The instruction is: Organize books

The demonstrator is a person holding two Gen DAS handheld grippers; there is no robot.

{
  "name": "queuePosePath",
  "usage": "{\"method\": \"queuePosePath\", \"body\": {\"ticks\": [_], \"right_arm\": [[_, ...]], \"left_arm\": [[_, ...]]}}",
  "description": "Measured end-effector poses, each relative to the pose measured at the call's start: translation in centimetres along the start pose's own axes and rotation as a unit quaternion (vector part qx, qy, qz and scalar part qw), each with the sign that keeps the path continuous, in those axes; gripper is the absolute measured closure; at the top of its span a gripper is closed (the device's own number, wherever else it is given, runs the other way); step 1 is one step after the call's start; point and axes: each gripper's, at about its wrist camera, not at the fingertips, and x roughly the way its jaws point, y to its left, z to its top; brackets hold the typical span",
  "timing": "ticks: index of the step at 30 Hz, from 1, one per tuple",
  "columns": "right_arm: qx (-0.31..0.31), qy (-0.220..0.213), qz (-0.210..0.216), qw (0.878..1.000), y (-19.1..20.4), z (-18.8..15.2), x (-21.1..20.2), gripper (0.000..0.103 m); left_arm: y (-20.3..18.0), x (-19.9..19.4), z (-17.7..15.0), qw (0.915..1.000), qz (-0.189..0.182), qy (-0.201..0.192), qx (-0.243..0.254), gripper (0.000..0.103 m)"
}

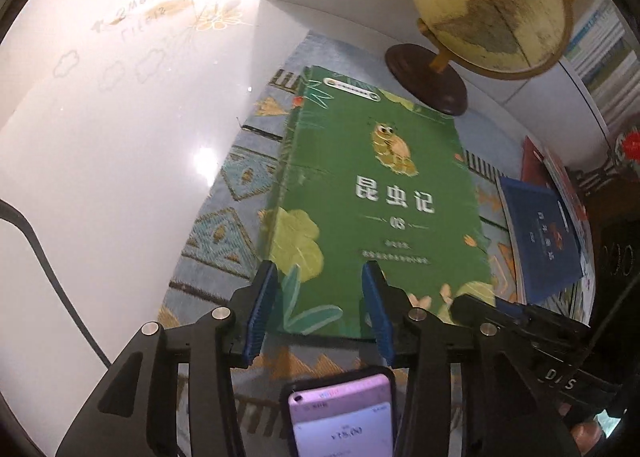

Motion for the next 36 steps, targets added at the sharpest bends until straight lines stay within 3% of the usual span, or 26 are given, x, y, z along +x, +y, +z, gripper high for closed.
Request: {"method": "queuePosePath", "body": {"ticks": [7, 13, 16, 20, 26, 30, 33, 36], "right_arm": [[0.0, 0.003, -0.016, 1.0, -1.2, -1.7, -2.0, 0.076], [0.038, 0.007, 0.022, 0.999, -5.2, -5.9, -5.9, 0.076], [0.051, -0.005, 0.024, 0.998, -7.2, -7.6, -8.5, 0.076], [0.069, -0.031, 0.021, 0.997, -10.0, -8.9, -12.8, 0.076], [0.081, -0.081, 0.002, 0.993, -13.6, -9.5, -19.2, 0.073], [0.101, -0.118, -0.008, 0.988, -16.1, -10.0, -23.1, 0.055], [0.113, -0.147, -0.015, 0.983, -17.5, -10.3, -26.1, 0.055], [0.111, -0.181, -0.048, 0.976, -18.0, -10.3, -29.6, 0.055]], "left_arm": [[-3.3, -1.8, -1.1, 0.9996, 0.016, -0.004, 0.021, 0.061], [-9.6, -4.0, -2.6, 0.9978, -0.016, -0.019, 0.062, 0.061], [-13.8, -4.4, -3.5, 0.9954, -0.023, -0.017, 0.091, 0.056], [-18.6, -4.8, -4.6, 0.9911, -0.048, -0.026, 0.122, 0.04], [-26.0, -5.5, -5.8, 0.9805, -0.076, -0.041, 0.177, 0.04], [-29.7, -6.7, -6.3, 0.9716, -0.089, -0.056, 0.212, 0.04], [-32.4, -7.7, -6.5, 0.9655, -0.085, -0.071, 0.236, 0.04], [-34.5, -8.8, -6.9, 0.9618, -0.082, -0.084, 0.247, 0.039]]}}
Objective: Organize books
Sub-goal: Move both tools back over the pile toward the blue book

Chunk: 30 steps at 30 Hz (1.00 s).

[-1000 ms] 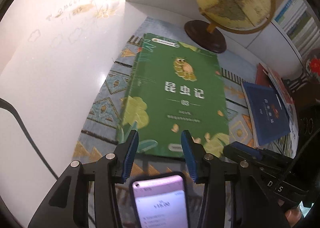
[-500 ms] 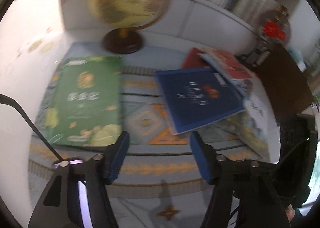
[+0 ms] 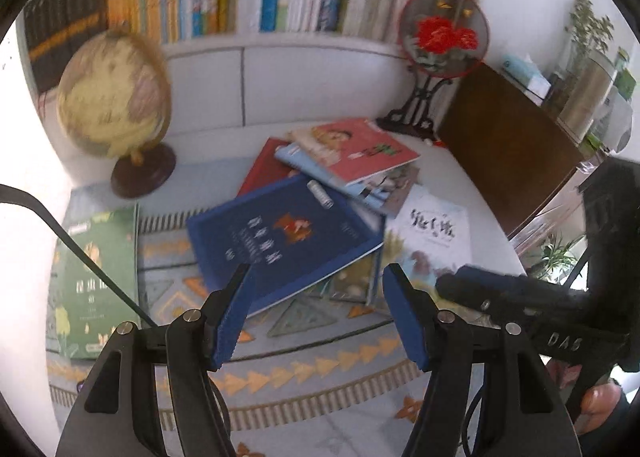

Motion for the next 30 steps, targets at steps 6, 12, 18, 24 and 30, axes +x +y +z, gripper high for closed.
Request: {"method": "queuePosePath", "body": {"ticks": [6, 12, 18, 24, 30], "right_arm": [[-0.047, -0.061, -0.073, 0.994, 1.0, 2.1, -5.1, 0.048], [-0.098, -0.096, -0.147, 0.98, 2.5, 2.5, -7.7, 0.047], [-0.119, -0.095, -0.164, 0.975, 3.0, 2.1, -8.7, 0.047], [-0.124, -0.094, -0.152, 0.976, 3.6, 1.9, -8.7, 0.047], [-0.127, -0.098, -0.128, 0.979, 4.5, 1.4, -8.9, 0.047]], "left_arm": [[-3.2, -1.3, 0.9, 0.9997, 0.014, -0.013, 0.012, 0.039], [-5.0, -2.4, 0.5, 0.9997, 0.016, -0.019, 0.007, 0.039], [-5.5, -3.3, 0.0, 0.9995, 0.014, -0.029, 0.002, 0.039], [-4.5, -4.2, -0.5, 0.9991, 0.022, -0.037, -0.006, 0.039], [-2.3, -3.9, -1.0, 0.9987, 0.03, -0.031, -0.028, 0.039]]}}
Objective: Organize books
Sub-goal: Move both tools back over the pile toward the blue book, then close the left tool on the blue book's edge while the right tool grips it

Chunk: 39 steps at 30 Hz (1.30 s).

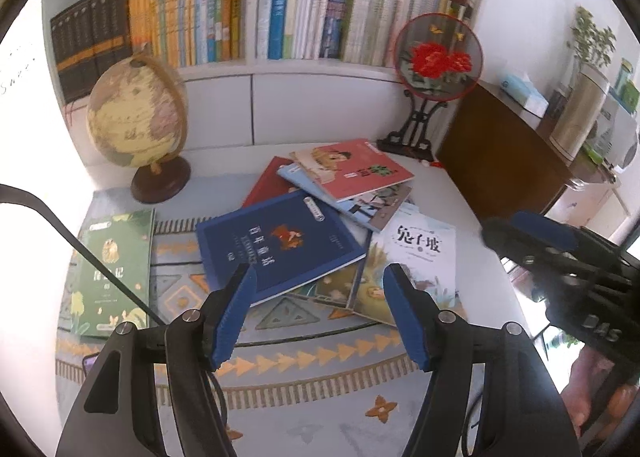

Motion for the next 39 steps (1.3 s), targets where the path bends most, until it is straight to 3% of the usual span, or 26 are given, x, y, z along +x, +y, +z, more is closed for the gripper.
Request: {"method": "queuePosePath", "body": {"ticks": [6, 15, 19, 24, 29, 33, 39], "right_arm": [[-0.005, -0.024, -0.008, 1.0, 1.2, 0.0, -0.4, 0.047], [-0.001, -0.074, -0.017, 0.997, 3.1, -0.1, 0.6, 0.047], [0.046, -0.023, 0.016, 0.999, 3.5, -0.8, 5.0, 0.047], [0.074, 0.021, -0.006, 0.997, 4.7, -2.6, 10.3, 0.047], [0.111, 0.049, -0.014, 0.993, 5.4, -4.0, 14.6, 0.047], [0.158, 0.081, 0.002, 0.984, 5.4, -5.7, 17.7, 0.047], [0.177, 0.131, 0.008, 0.975, 6.1, -7.4, 21.5, 0.047]], "left_arm": [[1.8, 1.6, -0.3, 0.9998, 0.013, 0.017, -0.003, 0.039], [5.3, 4.4, 0.1, 0.9975, 0.052, 0.027, 0.04, 0.035], [8.4, 7.2, 0.7, 0.9933, 0.007, 0.037, 0.109, 0.035], [11.6, 12.8, 2.9, 0.9878, -0.014, 0.06, 0.143, 0.03], [14.3, 17.8, 4.8, 0.9911, -0.028, 0.056, 0.118, 0.03], [15.3, 21.6, 5.6, 0.9902, -0.042, 0.077, 0.108, 0.03], [16.2, 26.4, 6.7, 0.9852, -0.068, 0.115, 0.108, 0.03]]}}
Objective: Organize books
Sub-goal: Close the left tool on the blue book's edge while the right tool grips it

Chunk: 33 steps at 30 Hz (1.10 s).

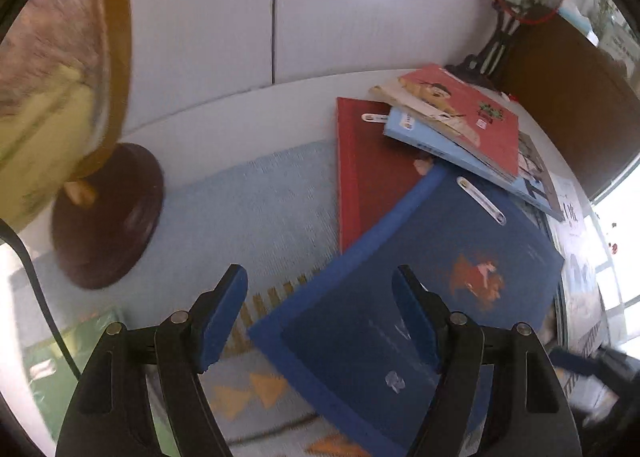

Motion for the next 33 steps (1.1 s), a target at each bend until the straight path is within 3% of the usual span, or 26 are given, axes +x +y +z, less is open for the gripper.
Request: {"method": "queuePosePath", "body": {"ticks": [6, 11, 16, 21, 28, 33], "right_arm": [[-0.002, 0.03, 0.013, 0.999, 0.6, -0.2, 2.3, 0.047], [0.01, 0.051, 0.037, 0.998, 0.5, -0.5, 3.8, 0.047], [0.007, 0.064, 0.058, 0.996, 0.7, -0.5, 3.8, 0.051], [-0.007, 0.062, 0.055, 0.997, -0.3, -1.5, 1.5, 0.051], [-0.037, 0.05, 0.054, 0.997, -1.9, -2.4, -3.9, 0.051], [-0.036, 0.034, 0.037, 0.998, -4.6, -2.4, -6.4, 0.051]], "left_arm": [[0.2, 2.5, 0.2, 0.9969, -0.064, 0.046, -0.007, 0.03], [-1.1, 2.3, -0.6, 0.9958, -0.076, 0.048, 0.015, 0.029], [-3.1, 1.3, -2.2, 0.9899, -0.106, 0.077, 0.054, 0.029], [-5.1, -1.1, -5.8, 0.9837, -0.125, 0.095, 0.089, 0.029], [-8.9, -5.1, -10.6, 0.9775, -0.184, 0.087, 0.054, 0.029], [-11.5, -4.9, -12.0, 0.9689, -0.23, 0.09, 0.022, 0.029]]}}
